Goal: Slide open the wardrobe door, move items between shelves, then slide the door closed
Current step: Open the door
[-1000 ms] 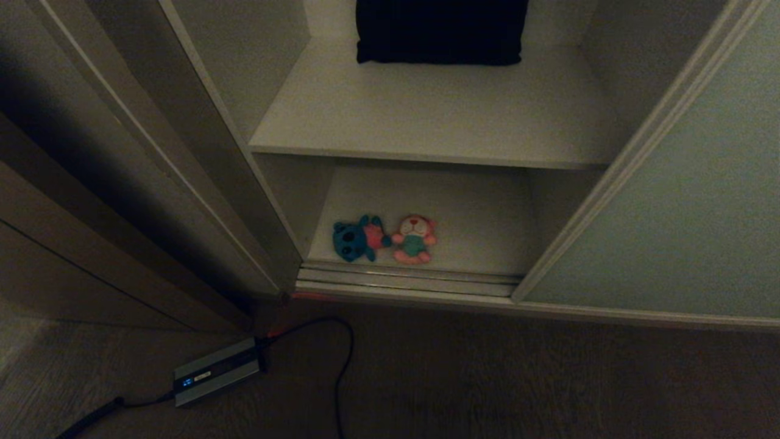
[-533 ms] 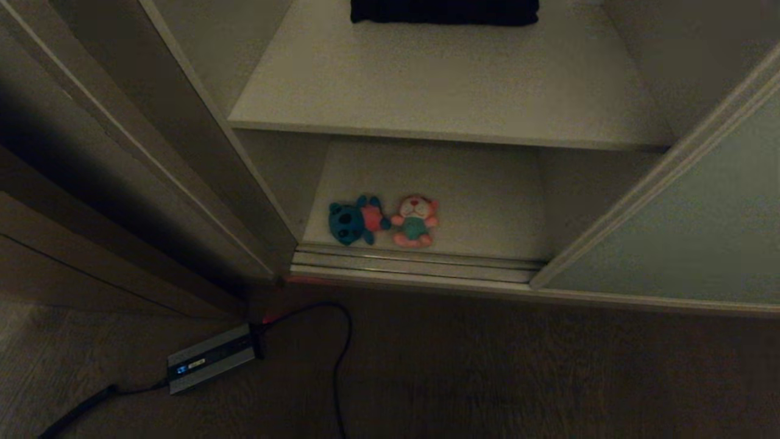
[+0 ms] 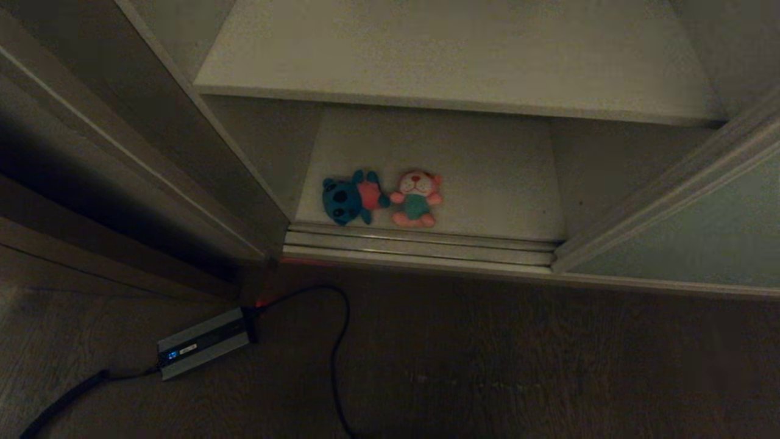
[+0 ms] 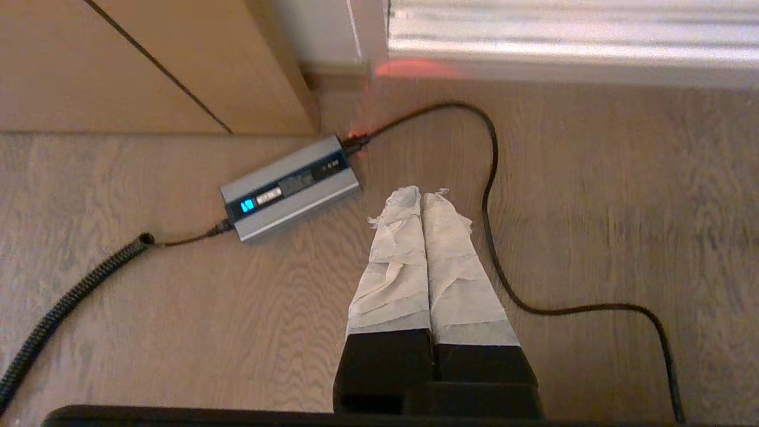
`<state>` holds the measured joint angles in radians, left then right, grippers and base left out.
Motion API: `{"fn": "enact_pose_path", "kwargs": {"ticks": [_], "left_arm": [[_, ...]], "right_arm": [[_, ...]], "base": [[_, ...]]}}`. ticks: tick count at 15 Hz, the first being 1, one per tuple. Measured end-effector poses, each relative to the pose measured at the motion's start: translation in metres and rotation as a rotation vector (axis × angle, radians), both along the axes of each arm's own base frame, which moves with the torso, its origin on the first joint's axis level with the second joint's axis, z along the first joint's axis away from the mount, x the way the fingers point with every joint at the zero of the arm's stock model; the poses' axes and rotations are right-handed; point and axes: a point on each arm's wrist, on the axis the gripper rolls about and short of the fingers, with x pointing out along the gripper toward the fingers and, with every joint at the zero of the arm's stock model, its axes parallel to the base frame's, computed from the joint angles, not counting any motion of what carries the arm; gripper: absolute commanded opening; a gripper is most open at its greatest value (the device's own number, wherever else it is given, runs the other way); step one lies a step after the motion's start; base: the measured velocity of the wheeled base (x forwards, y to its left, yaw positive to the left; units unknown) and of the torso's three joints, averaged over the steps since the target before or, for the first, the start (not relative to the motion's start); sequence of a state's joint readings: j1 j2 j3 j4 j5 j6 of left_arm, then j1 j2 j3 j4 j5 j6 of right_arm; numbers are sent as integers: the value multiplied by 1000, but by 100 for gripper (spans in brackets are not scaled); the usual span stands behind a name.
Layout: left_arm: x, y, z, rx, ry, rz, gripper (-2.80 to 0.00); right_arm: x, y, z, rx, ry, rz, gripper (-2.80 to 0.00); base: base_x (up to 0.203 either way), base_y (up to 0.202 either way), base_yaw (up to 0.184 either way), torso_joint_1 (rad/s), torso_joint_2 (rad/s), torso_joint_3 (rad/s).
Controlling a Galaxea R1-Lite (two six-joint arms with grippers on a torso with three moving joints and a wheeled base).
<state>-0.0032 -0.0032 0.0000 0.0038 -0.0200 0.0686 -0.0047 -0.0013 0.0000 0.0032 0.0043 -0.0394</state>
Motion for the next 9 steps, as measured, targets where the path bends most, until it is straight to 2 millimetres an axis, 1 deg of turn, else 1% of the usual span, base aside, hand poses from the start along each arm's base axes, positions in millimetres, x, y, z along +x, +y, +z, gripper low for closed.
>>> {"fn": "enact_pose_path", "kwargs": {"ticks": [9], "left_arm": [[0,0,0,-1,-1,1,-280]], "right_arm": [[0,0,0,0,0,0,-280]], "base": [[0,0,0,3,2,-195]]}}
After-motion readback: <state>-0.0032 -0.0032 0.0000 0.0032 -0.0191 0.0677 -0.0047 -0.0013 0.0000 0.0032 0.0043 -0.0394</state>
